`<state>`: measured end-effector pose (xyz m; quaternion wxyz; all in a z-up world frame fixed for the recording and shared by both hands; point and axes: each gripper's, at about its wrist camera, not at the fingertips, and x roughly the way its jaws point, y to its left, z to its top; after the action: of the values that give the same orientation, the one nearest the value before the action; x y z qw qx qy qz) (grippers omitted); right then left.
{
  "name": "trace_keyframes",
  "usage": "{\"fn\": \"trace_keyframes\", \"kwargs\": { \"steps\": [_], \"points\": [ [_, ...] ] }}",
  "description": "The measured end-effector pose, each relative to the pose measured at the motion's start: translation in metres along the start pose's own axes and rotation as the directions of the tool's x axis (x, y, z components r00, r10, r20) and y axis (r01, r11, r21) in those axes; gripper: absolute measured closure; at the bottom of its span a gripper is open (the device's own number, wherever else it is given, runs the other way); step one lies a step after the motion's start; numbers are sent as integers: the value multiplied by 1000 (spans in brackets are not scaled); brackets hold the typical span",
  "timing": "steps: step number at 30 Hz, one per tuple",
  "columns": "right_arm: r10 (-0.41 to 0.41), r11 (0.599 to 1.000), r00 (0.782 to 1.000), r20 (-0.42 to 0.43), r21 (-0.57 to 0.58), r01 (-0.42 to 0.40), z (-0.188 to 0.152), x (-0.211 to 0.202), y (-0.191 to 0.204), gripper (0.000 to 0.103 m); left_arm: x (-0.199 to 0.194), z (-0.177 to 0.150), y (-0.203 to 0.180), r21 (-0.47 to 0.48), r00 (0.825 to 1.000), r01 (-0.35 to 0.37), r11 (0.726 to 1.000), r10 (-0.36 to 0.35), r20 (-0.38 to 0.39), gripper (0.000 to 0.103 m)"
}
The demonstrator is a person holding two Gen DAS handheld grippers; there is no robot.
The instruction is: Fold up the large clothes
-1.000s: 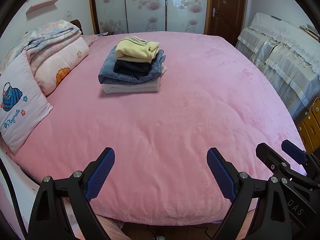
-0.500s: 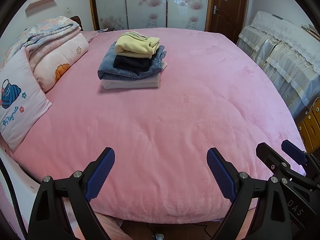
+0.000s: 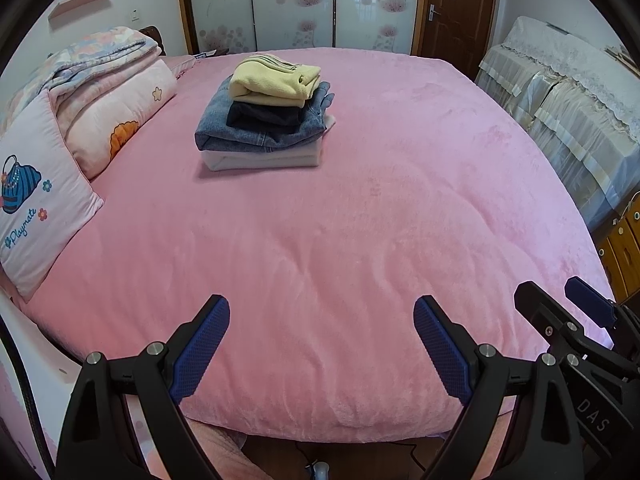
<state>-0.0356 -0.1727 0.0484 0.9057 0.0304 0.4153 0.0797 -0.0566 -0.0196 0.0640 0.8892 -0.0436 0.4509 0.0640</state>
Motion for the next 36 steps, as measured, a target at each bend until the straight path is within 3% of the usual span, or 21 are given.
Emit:
{"fn": "trace_keyframes", "kwargs": {
  "steps": [36],
  "points": [
    [6,1000,1000,-17,2,-6,-7,4,3,27,8,-5,5,-13,999,-1,1000,1,-36,11]
  ]
}}
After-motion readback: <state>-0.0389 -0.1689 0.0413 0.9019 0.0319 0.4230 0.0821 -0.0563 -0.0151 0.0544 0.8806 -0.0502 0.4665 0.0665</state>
